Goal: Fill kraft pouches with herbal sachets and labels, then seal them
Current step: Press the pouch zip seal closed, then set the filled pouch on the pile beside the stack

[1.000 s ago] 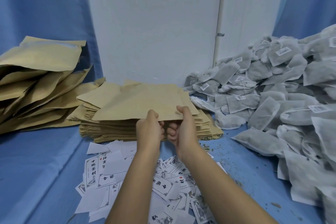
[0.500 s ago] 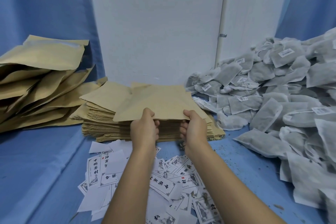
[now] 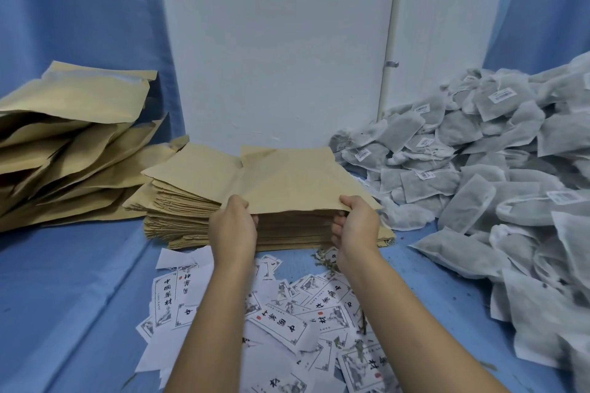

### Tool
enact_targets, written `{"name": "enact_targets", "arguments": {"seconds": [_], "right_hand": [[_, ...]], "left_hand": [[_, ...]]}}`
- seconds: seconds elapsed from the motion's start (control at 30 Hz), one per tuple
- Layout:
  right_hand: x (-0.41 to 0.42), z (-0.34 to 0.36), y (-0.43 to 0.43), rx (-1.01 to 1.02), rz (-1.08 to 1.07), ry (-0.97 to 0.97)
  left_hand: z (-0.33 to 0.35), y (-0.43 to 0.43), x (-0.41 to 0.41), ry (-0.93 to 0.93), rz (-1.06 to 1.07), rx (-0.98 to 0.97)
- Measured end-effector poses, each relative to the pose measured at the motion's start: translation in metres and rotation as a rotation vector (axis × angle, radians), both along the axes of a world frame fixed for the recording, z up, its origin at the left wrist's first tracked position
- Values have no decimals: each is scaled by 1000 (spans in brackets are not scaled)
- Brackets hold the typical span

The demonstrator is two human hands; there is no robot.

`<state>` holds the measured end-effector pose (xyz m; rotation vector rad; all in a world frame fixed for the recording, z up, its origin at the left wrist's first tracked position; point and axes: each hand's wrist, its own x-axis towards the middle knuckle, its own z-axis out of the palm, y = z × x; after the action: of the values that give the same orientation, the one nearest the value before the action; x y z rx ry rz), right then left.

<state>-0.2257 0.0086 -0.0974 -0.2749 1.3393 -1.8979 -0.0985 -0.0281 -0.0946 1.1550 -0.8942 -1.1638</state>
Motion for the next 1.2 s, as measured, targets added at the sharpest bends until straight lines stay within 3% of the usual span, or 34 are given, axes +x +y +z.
{"name": "enact_targets", "arguments": {"seconds": [0.1, 0.3, 0.43, 0.67, 0.8, 0.93, 1.2], "right_hand": [[3, 3, 1, -4, -18, 43], [9, 4, 2, -20, 18, 46], [19, -1, 2, -99, 117, -43], [24, 1, 6, -118, 149, 14], [24, 8, 7, -154, 195, 76], [45, 30, -1, -245, 353, 16], [139, 121, -91, -334, 565, -15]], "left_hand": [[-1, -1, 1, 1, 39, -30], [-3, -6, 1, 251, 51, 6], [6, 0, -8, 513, -127, 11], [7, -2, 5, 675, -245, 69], [21, -12, 25, 673, -231, -13], [49, -24, 53, 665, -258, -108], [128, -88, 136, 898, -257, -322]]}}
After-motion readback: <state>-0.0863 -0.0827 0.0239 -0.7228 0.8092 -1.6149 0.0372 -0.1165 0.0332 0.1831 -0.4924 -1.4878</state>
